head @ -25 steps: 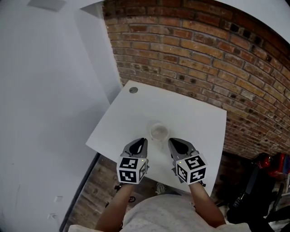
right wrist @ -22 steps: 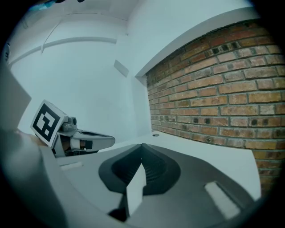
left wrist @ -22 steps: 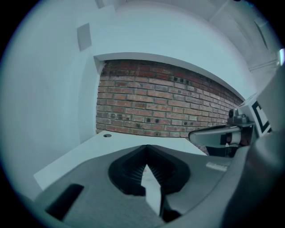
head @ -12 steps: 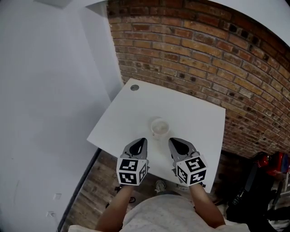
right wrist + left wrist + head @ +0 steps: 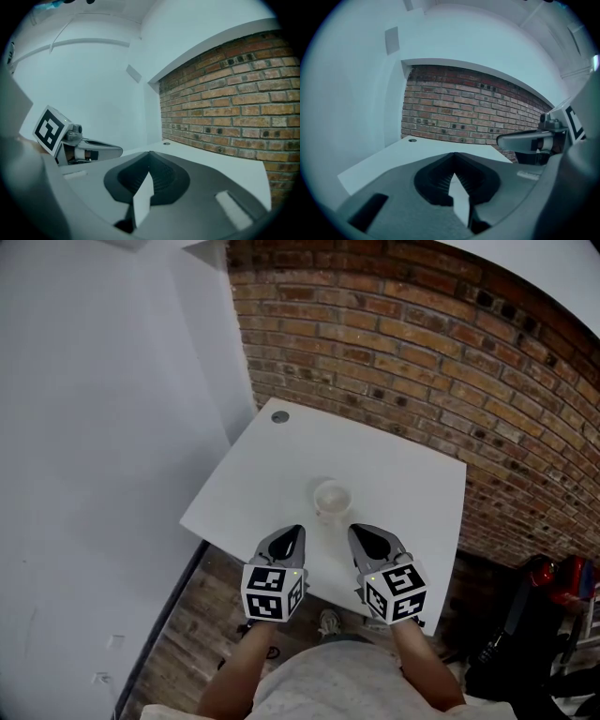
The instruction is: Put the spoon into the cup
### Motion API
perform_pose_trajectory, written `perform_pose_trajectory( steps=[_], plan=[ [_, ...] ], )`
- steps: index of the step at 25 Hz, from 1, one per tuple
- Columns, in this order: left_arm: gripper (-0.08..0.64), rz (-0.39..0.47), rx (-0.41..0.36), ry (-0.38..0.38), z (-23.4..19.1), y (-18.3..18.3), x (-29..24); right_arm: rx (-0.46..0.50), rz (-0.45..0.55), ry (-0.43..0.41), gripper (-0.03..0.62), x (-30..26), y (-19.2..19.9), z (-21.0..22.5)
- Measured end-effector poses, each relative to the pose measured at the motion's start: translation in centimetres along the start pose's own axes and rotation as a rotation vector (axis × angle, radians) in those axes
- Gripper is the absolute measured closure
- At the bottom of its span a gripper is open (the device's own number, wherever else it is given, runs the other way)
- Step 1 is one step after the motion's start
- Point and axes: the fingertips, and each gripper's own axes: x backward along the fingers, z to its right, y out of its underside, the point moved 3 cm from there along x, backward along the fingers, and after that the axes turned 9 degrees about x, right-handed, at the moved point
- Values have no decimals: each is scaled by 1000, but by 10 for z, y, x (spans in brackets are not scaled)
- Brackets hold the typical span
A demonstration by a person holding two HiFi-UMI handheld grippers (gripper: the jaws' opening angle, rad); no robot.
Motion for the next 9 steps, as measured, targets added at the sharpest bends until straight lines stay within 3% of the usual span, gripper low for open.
perform_pose_trajectory(
  steps=[9],
  plan=[
    [563, -12, 8, 4, 3, 1, -3, 3, -7, -7, 583, 0, 1, 1]
  ],
)
